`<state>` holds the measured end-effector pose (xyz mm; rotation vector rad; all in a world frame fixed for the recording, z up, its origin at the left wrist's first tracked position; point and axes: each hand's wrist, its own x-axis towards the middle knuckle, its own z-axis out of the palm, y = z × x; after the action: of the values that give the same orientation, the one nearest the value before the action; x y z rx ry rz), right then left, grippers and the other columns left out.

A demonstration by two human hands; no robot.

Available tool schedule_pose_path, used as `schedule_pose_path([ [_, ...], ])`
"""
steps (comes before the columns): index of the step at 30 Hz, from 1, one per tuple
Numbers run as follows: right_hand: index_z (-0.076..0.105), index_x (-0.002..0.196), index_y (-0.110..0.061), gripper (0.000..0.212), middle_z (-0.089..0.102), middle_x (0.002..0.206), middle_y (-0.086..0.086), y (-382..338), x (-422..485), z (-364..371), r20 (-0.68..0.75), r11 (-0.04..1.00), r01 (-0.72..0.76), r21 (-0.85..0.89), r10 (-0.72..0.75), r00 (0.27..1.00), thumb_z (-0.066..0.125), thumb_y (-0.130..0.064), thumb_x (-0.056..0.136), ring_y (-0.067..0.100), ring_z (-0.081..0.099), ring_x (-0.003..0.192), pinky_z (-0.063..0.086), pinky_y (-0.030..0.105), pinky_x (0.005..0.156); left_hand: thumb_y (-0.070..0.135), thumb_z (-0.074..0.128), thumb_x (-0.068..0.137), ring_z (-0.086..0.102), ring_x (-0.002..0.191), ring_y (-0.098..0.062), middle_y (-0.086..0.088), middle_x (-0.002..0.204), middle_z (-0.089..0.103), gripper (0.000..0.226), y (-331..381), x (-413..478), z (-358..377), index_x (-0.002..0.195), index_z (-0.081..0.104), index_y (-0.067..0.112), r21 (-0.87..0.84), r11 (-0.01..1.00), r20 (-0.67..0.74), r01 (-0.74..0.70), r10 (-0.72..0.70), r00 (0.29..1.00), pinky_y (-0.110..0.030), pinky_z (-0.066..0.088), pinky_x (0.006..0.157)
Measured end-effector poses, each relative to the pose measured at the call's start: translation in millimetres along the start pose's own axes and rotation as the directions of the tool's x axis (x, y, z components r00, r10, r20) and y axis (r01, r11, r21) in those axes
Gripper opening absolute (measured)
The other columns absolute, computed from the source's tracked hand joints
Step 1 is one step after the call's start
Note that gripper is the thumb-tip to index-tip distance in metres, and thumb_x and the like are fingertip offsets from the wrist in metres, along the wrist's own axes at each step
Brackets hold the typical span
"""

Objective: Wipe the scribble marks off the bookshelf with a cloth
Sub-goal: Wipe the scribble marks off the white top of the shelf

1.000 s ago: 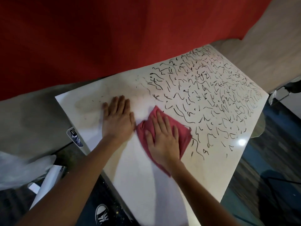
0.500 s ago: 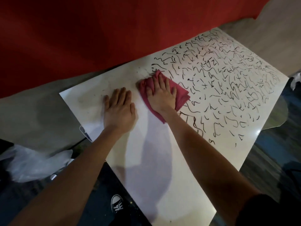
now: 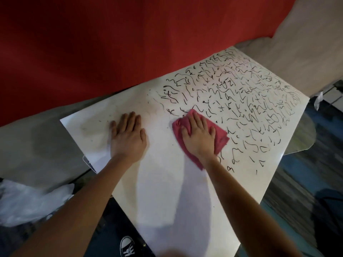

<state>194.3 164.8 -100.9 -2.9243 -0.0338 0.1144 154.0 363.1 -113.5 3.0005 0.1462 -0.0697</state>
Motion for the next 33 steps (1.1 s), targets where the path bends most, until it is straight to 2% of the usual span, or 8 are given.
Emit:
schedule_pose_path([
  [5,0.008,0.154,-0.024,0.059,0.002,0.161,-0.006,0.8,23.8,-0.6,0.03,1.0,-0.002,-0.001,0.003,1.0,0.022,-0.045,0.101,0.018,-0.003,0.148,0.001,0.048,0.117,0.032,0.014,0.103,0.002,0.148,-0.02,-0.002,0.162,0.004,0.054,-0.4,-0.4,-0.3,0.154,0.01,0.015,-0.013,1.0,-0.013,0.002,-0.002,1.0,-0.043,0.001,0.118],
  [9,0.013,0.153,-0.028,0.073,0.007,0.16,-0.01,6.0,-55.2,9.2,-0.016,0.999,0.037,-0.038,-0.038,0.999,0.002,-0.055,0.087,0.014,0.002,0.148,0.003,0.043,0.116,0.035,0.0,0.095,0.004,0.148,-0.02,-0.003,0.161,0.007,0.063,0.4,-0.7,0.1,0.153,0.013,0.014,-0.025,1.0,-0.015,-0.003,0.003,1.0,-0.043,0.0,0.117],
  [13,0.045,0.142,-0.023,0.062,0.041,0.149,-0.004,-0.6,-115.8,21.7,-0.088,0.992,0.101,-0.072,-0.107,0.99,0.026,-0.048,0.089,0.022,0.037,0.138,0.03,0.052,0.107,0.041,-0.012,0.082,0.015,0.147,-0.026,-0.008,0.159,0.019,0.084,-0.2,0.2,3.4,0.151,0.023,0.01,-0.034,0.999,-0.043,-0.021,0.02,0.999,-0.048,0.005,0.116],
  [15,0.052,0.137,-0.02,0.058,0.049,0.143,0.0,-10.0,-107.8,23.9,-0.104,0.99,0.102,-0.093,-0.112,0.988,0.032,-0.047,0.089,0.026,0.045,0.133,0.035,0.054,0.101,0.039,-0.001,0.086,0.029,0.142,-0.031,-0.013,0.153,0.033,0.078,0.1,0.8,6.5,0.146,0.036,0.005,-0.042,0.999,-0.069,-0.032,0.029,0.997,-0.053,0.014,0.113],
  [20,0.016,0.152,-0.027,0.077,0.007,0.161,-0.007,-42.1,-20.7,12.8,0.04,0.981,0.196,-0.009,-0.195,0.98,-0.001,-0.056,0.083,0.017,0.001,0.148,0.002,0.05,0.116,0.029,0.026,0.092,0.054,0.122,-0.039,-0.021,0.132,0.056,0.057,-0.8,2.5,8.7,0.128,0.057,-0.003,-0.045,0.998,-0.142,-0.036,0.029,0.989,-0.062,0.036,0.1],
  [27,0.004,0.154,-0.027,0.058,-0.002,0.161,-0.005,-55.9,136.0,4.4,0.077,0.976,0.203,-0.081,-0.197,0.977,0.02,-0.043,0.101,0.021,-0.003,0.148,0.0,0.054,0.116,0.029,0.028,0.09,0.056,0.122,-0.032,-0.015,0.131,0.059,0.055,1.8,3.7,10.4,0.124,0.062,0.002,-0.067,0.998,-0.118,-0.019,0.011,0.993,-0.059,0.038,0.1],
  [29,0.003,0.154,-0.026,0.058,-0.003,0.161,-0.005,-59.6,140.8,5.4,0.074,0.975,0.21,-0.076,-0.205,0.976,0.02,-0.042,0.101,0.02,-0.004,0.148,-0.001,0.053,0.117,0.032,0.021,0.09,0.051,0.128,-0.03,-0.013,0.137,0.054,0.061,0.7,6.2,6.0,0.13,0.058,0.003,-0.063,0.998,-0.108,-0.003,-0.004,0.994,-0.058,0.034,0.105],
  [33,0.005,0.153,-0.026,0.057,-0.001,0.161,-0.004,-59.0,85.4,9.0,0.086,0.978,0.206,-0.038,-0.202,0.976,0.02,-0.042,0.1,0.021,-0.003,0.148,-0.001,0.051,0.116,0.043,-0.017,0.077,0.007,0.148,-0.02,-0.002,0.16,0.012,0.088,-0.7,2.0,5.2,0.152,0.018,0.014,-0.045,0.999,-0.028,0.001,-0.003,1.0,-0.044,-0.001,0.118],
])
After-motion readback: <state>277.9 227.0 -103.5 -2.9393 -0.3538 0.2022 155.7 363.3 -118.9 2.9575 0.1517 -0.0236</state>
